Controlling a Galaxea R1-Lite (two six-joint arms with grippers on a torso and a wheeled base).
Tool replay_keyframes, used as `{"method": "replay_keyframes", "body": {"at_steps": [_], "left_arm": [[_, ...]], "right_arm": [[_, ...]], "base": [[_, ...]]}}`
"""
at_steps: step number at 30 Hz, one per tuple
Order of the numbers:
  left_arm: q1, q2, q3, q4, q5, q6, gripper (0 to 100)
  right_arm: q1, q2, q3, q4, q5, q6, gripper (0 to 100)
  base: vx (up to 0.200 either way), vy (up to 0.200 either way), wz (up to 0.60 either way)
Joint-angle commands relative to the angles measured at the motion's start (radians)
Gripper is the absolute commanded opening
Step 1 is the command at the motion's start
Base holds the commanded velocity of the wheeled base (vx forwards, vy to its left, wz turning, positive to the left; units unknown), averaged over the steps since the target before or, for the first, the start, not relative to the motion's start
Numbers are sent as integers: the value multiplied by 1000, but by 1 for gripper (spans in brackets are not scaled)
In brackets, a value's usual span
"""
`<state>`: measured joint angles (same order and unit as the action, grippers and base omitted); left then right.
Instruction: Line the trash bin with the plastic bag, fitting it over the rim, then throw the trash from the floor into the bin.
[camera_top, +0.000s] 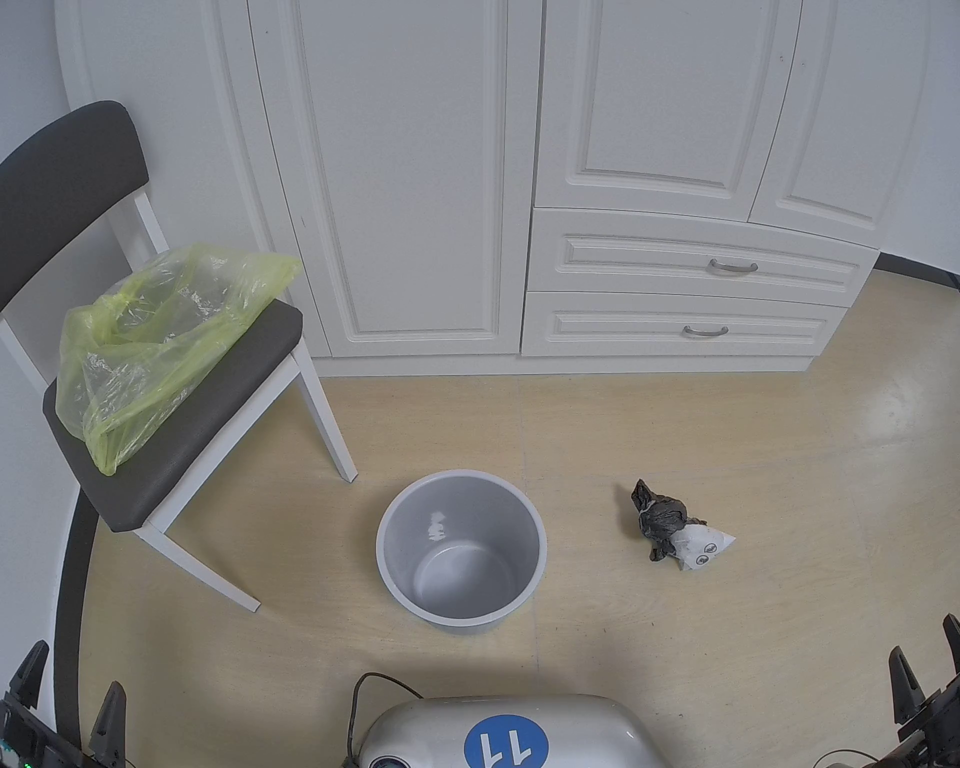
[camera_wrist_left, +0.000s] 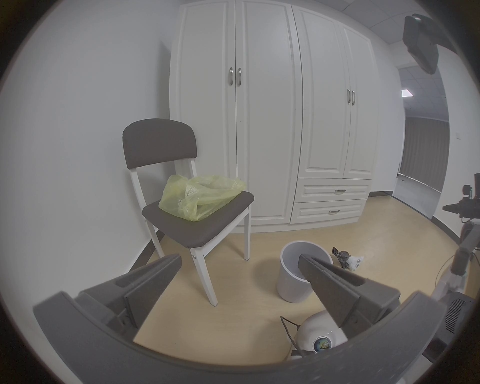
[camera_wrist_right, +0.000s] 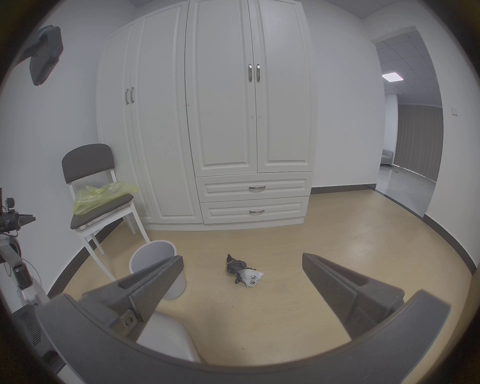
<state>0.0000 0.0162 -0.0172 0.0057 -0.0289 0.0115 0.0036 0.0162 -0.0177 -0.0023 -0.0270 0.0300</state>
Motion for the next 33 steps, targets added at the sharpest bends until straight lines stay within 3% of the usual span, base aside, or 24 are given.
{"method": "replay_keyframes", "body": {"at_steps": [1,14,18,19,24,29,30,33], "left_arm": [[0,-16,14,0,0,-8,100],[2,-16,17,-10,-14,36,100],[0,-16,16,-9,6,-15,100],[2,-16,16,-12,40,-68,100],[2,-16,16,-13,44,-71,100],[2,-16,5,-56,43,-44,100],[0,-16,-66,-190,4,-61,100],[0,-16,-73,-187,-17,-81,100]], "right_arm": [[-1,-16,18,-1,-1,-2,100],[-4,-16,18,-5,2,-39,100],[-2,-16,18,-5,6,-13,100],[-2,-16,18,-5,4,-10,100],[-2,-16,18,-5,2,-10,100],[-4,-16,16,-5,-5,-16,100],[-1,-16,18,-2,1,-9,100],[-1,-16,16,-1,1,-4,100]], "base": [[0,0,0],[0,0,0],[0,0,0],[0,0,0],[0,0,0],[0,0,0],[0,0,0],[0,0,0]]}}
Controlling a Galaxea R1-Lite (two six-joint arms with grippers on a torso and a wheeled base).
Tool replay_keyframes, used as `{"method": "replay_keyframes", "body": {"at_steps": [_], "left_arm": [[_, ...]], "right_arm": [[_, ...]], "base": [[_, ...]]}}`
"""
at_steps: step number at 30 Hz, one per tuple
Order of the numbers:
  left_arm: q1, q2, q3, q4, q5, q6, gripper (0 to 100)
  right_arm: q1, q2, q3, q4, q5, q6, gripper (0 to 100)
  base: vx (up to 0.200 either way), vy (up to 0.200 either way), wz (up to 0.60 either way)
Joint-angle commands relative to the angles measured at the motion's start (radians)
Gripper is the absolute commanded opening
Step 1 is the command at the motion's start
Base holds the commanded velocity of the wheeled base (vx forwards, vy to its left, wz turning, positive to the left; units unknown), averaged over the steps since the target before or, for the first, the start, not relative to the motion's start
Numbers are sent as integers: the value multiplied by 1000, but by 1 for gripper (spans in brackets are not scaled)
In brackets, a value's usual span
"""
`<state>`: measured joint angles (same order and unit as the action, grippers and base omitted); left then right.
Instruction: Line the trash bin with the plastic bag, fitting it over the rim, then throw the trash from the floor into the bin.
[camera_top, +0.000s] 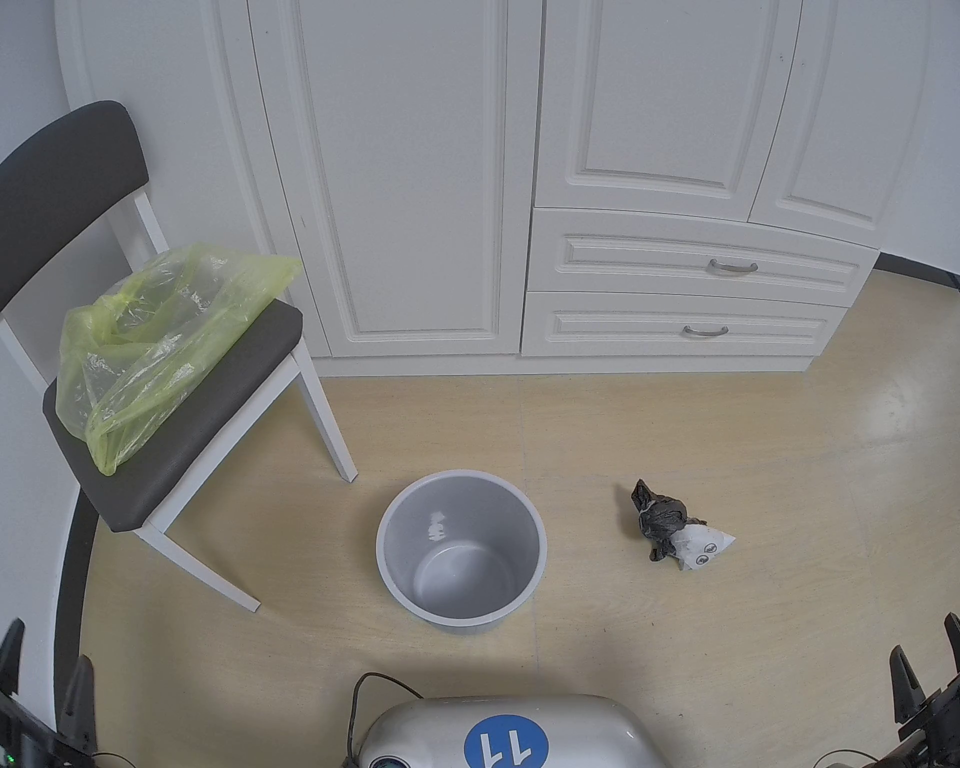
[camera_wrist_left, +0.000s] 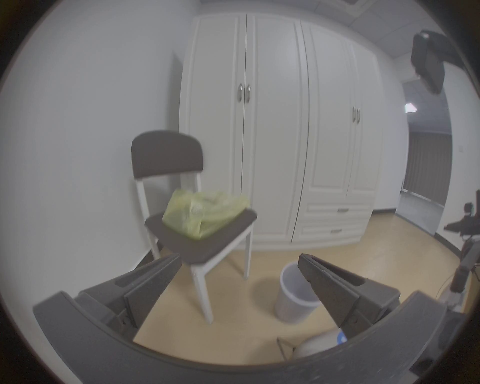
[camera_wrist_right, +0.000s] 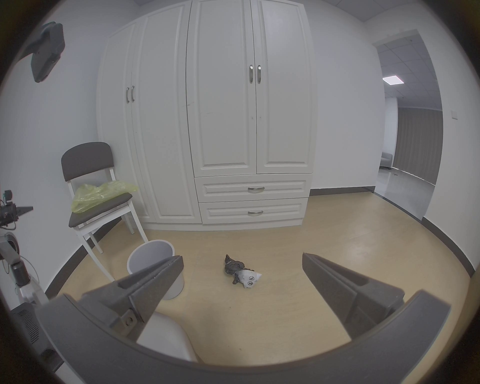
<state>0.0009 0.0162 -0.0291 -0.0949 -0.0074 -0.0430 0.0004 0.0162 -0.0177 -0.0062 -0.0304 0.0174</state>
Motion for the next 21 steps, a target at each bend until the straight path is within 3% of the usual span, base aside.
{"method": "replay_keyframes", "body": {"at_steps": [1,4,6,9,13,17,21], "left_arm": [[-1,-16,-57,-85,-37,-26,100],[-1,-16,-55,-78,-36,-26,100],[2,-15,-94,-68,7,38,100],[1,16,-178,-49,12,138,100],[-1,87,-241,-31,11,146,100],[-4,278,-439,-2,106,146,100],[-5,373,-557,141,170,150,100]], "right_arm": [[3,-16,16,2,4,9,100],[3,-16,16,3,4,9,100],[3,-16,16,3,4,10,100],[3,-16,16,2,3,12,100],[3,-16,16,2,3,12,100],[3,-16,16,2,3,10,100],[3,-16,16,3,3,10,100]], "base": [[0,0,0],[0,0,0],[0,0,0],[0,0,0],[0,0,0],[0,0,0],[0,0,0]]}}
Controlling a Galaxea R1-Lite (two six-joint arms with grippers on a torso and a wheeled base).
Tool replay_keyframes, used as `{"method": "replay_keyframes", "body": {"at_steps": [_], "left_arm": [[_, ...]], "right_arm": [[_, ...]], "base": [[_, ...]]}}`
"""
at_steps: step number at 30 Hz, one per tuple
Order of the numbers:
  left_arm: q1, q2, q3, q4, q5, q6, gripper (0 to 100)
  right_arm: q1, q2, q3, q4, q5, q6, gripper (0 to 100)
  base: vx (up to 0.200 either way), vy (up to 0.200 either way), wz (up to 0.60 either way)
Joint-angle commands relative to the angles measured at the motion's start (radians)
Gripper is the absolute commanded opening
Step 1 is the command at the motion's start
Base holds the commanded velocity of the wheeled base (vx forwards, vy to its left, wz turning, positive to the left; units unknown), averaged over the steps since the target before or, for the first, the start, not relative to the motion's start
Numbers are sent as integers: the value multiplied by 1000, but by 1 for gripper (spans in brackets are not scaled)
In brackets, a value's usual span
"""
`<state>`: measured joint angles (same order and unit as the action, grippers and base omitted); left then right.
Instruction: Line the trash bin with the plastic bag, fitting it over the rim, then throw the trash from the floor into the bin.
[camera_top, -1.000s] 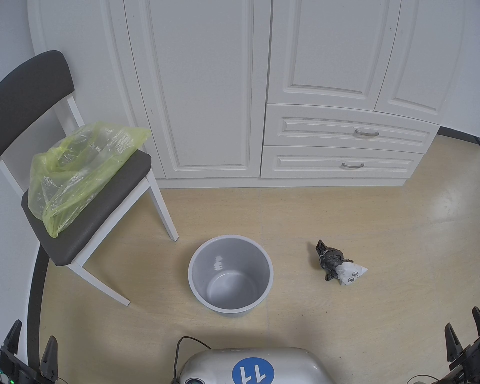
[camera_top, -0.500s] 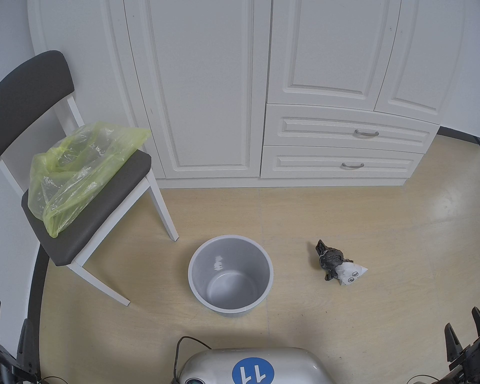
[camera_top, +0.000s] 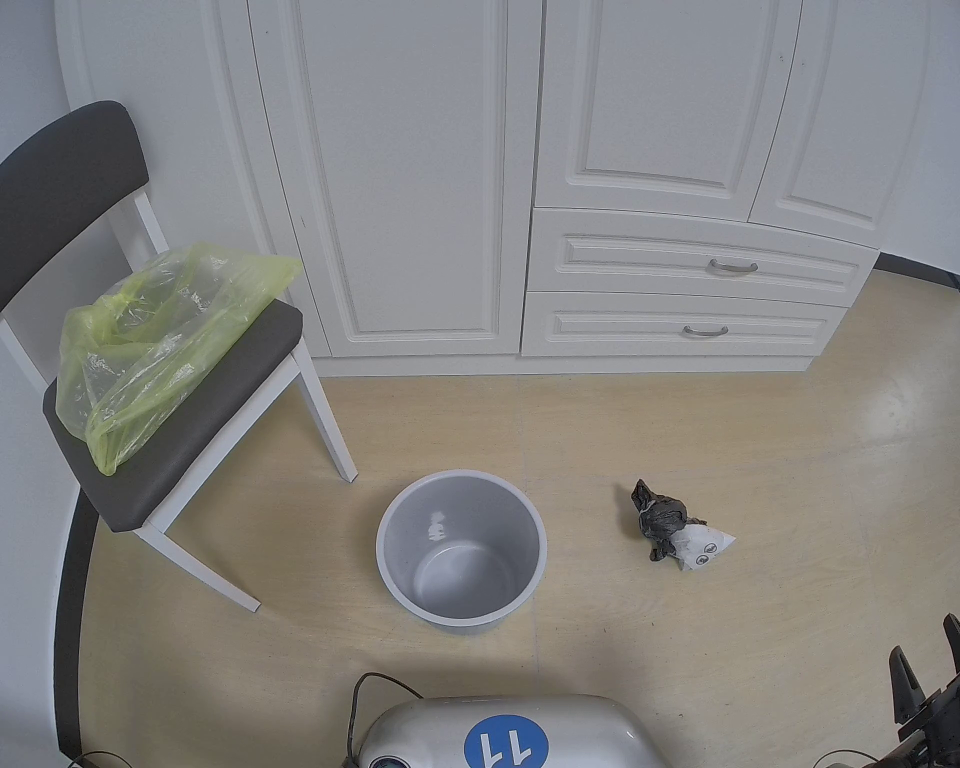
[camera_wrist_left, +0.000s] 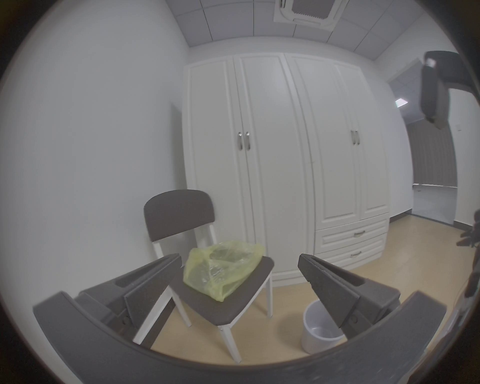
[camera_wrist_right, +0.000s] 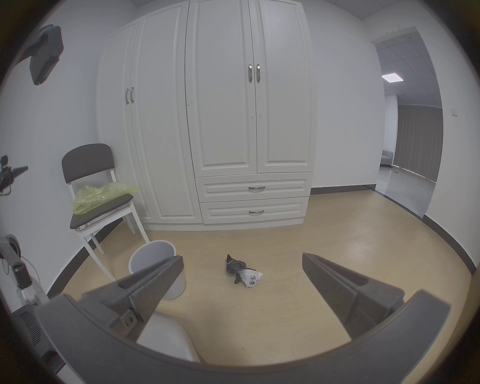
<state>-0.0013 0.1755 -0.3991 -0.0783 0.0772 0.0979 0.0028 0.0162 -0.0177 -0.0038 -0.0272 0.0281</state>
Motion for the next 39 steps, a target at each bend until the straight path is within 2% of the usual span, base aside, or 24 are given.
{"method": "replay_keyframes", "body": {"at_steps": [1,4,6,13,16,17,19,22,25,29,30,32,34,36,39], "left_arm": [[-3,231,-208,170,98,16,100],[-3,272,-256,275,107,66,100],[0,309,-262,298,108,82,100],[10,444,-225,288,110,86,100],[56,484,-218,284,108,86,100],[90,498,-205,273,107,88,100],[122,512,-181,253,102,94,100],[153,561,-144,210,102,132,100],[213,660,-104,106,99,166,100],[264,774,-49,-60,96,178,100],[264,774,-49,-60,96,178,100],[284,855,-17,-166,68,177,100],[299,892,-6,-207,29,178,100],[305,930,-6,-232,-4,178,100],[300,1003,0,-276,-10,186,100]], "right_arm": [[0,-16,16,1,0,0,100],[0,-16,16,1,0,0,100],[0,-16,16,1,0,1,100],[-3,-16,16,-2,-2,-10,100],[-1,-16,-47,-56,18,-13,100],[8,11,-159,-76,70,49,100],[10,76,-252,-33,122,95,100],[8,222,-350,24,171,64,100],[3,487,-459,5,176,27,100],[-4,729,-578,-84,168,61,100],[-4,729,-578,-84,168,61,100],[-7,805,-574,-154,148,144,100],[2,834,-581,-185,139,156,100],[6,831,-567,-189,127,141,100],[17,792,-551,-188,113,93,100]], "base": [[0,0,0],[0,0,0],[0,0,0],[0,0,0],[0,0,0],[0,0,0],[0,0,0],[0,0,0],[0,0,0],[0,0,0],[0,0,0],[0,0,0],[0,0,0],[0,0,0],[0,0,0]]}}
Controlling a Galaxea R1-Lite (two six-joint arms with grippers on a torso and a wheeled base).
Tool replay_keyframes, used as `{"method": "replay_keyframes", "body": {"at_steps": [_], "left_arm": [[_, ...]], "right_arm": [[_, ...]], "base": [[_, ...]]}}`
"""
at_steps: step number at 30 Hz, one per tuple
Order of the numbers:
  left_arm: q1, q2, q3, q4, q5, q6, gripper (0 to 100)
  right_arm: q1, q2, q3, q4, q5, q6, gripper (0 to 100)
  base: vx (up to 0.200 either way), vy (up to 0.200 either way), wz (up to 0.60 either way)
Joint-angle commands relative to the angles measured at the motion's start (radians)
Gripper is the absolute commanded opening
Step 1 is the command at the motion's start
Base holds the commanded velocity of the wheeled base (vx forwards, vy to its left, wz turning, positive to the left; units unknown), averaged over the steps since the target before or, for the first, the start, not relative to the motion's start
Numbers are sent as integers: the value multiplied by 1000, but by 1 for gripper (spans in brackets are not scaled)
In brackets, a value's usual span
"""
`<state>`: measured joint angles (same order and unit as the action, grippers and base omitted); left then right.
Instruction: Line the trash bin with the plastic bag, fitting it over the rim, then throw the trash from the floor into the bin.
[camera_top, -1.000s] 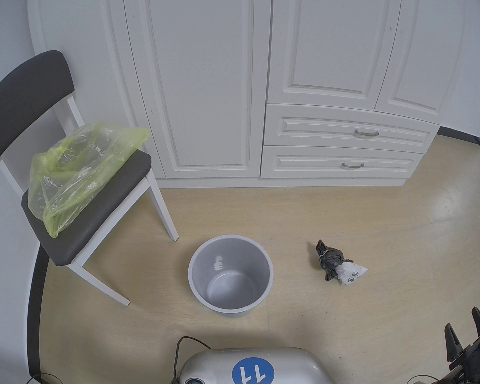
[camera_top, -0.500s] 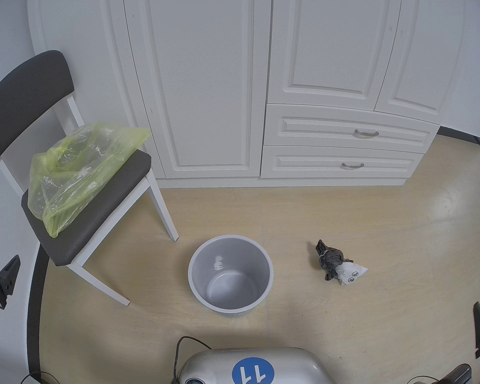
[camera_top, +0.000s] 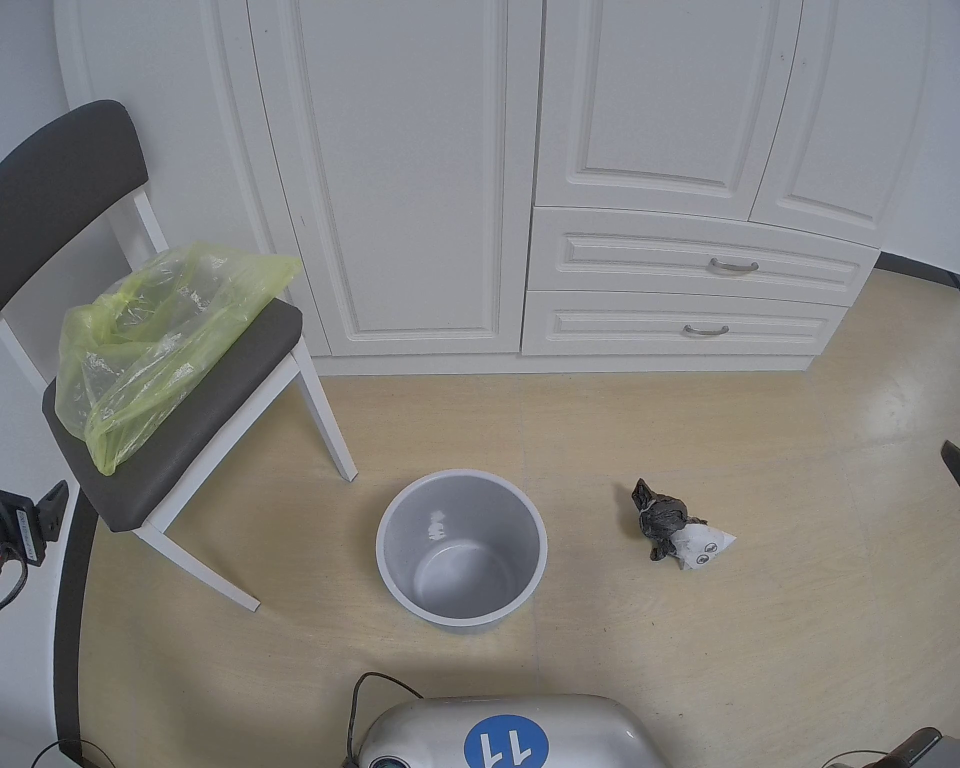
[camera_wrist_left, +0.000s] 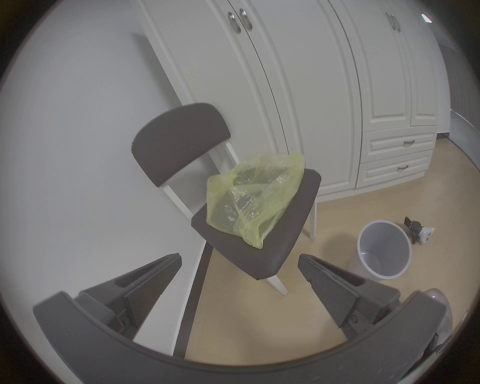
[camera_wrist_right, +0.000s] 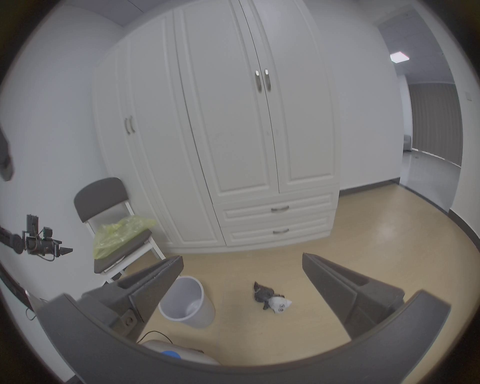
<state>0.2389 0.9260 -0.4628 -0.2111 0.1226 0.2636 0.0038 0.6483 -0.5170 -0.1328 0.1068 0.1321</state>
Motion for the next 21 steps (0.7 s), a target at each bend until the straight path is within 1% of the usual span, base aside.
{"method": "replay_keyframes", "body": {"at_steps": [1,4,6,7,9,11,13,14,19,21], "left_arm": [[57,258,65,-149,-55,20,100],[31,332,98,-246,-50,23,100],[30,370,110,-309,-49,23,100],[30,370,110,-309,-49,23,100],[54,425,121,-393,-49,17,100],[91,467,118,-421,-49,22,100],[97,495,115,-433,-50,22,100],[95,531,115,-464,-49,22,100],[43,610,121,-576,-44,-4,100],[22,646,118,-649,-15,-61,100]], "right_arm": [[16,157,-52,-59,-21,-14,100],[15,139,-51,-59,-26,-19,100],[16,128,-49,-54,-32,-22,100],[16,128,-49,-54,-32,-22,100],[16,126,-47,-54,-35,-20,100],[16,128,-41,-54,-33,-17,100],[18,129,-37,-54,-33,-17,100],[18,128,-31,-56,-33,-16,100],[18,114,-11,-65,-30,0,100],[21,106,-11,-68,-26,23,100]], "base": [[0,0,0],[0,0,0],[0,0,0],[0,0,0],[0,0,0],[0,0,0],[0,0,0],[0,0,0],[0,0,0],[0,0,0]]}}
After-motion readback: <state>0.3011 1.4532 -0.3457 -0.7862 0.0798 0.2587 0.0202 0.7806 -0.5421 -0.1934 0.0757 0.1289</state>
